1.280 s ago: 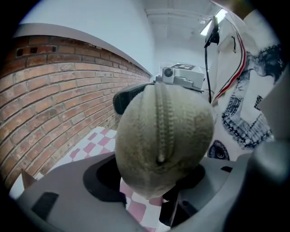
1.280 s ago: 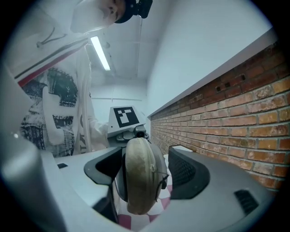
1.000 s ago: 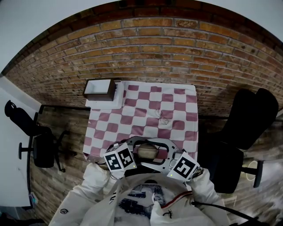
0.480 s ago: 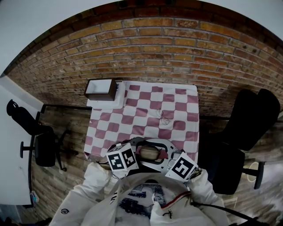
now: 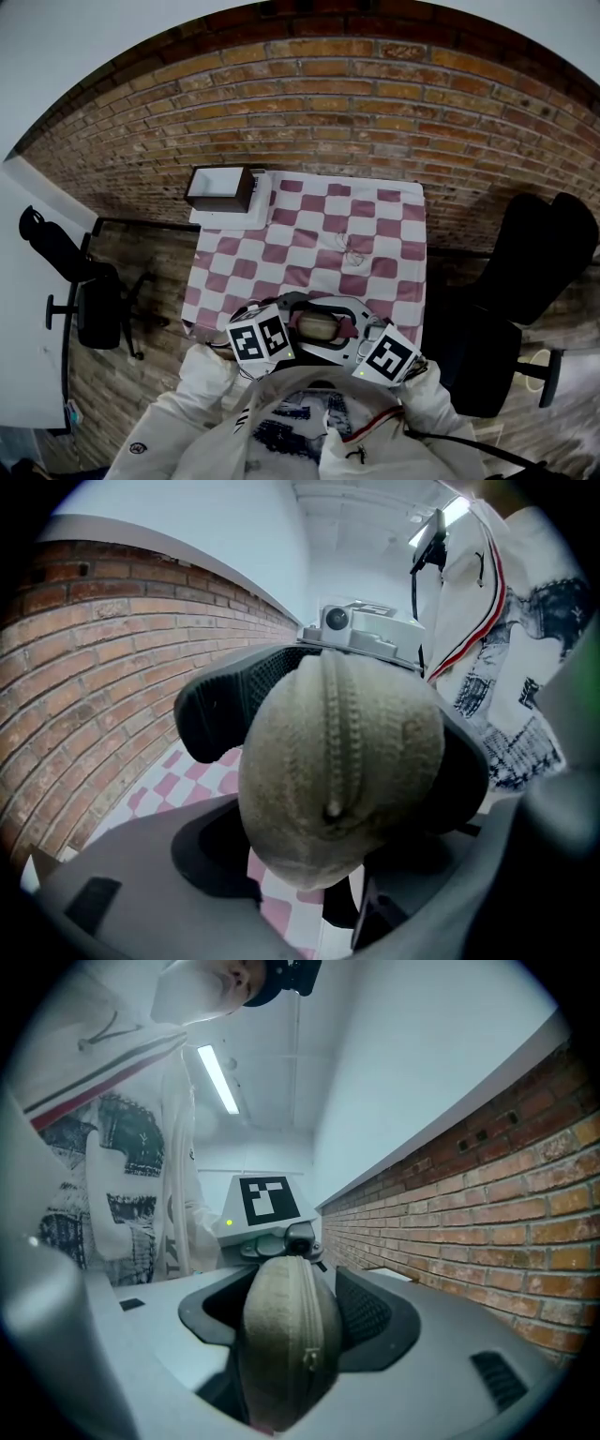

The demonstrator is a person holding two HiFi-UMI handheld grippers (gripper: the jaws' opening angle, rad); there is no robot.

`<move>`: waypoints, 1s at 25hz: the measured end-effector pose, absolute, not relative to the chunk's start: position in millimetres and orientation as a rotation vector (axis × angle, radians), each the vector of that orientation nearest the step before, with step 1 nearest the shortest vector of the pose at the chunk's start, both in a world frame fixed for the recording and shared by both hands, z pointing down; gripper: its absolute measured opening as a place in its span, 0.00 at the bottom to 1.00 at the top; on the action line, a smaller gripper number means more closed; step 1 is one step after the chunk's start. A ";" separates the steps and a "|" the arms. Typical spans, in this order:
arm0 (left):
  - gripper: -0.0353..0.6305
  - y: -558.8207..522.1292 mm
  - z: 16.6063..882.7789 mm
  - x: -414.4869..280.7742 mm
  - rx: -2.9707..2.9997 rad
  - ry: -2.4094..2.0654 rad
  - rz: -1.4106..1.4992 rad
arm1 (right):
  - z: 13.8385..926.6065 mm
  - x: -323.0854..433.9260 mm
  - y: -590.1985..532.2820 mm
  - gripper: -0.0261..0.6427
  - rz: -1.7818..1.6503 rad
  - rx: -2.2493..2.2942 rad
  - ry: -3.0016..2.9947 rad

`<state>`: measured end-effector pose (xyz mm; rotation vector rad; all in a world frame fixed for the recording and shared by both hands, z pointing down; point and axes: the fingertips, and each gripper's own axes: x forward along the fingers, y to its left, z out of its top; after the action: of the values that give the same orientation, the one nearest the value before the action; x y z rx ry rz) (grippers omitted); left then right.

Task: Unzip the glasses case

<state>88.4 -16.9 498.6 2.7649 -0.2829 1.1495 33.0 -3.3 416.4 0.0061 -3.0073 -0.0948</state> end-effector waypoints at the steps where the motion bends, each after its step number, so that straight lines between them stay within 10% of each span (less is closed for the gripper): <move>1: 0.48 -16.7 497.9 87.7 2.767 -0.286 1.142 | 416.1 32.1 -2.8 0.44 -0.096 0.004 -3.007; 25: 0.61 -14.4 471.7 59.9 2.754 -0.363 0.603 | 373.1 27.5 -21.3 0.44 0.113 0.128 -3.263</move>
<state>59.9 -14.4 471.7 2.7537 -0.3626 0.6031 27.5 -21.3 373.1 0.1282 -3.2634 0.1127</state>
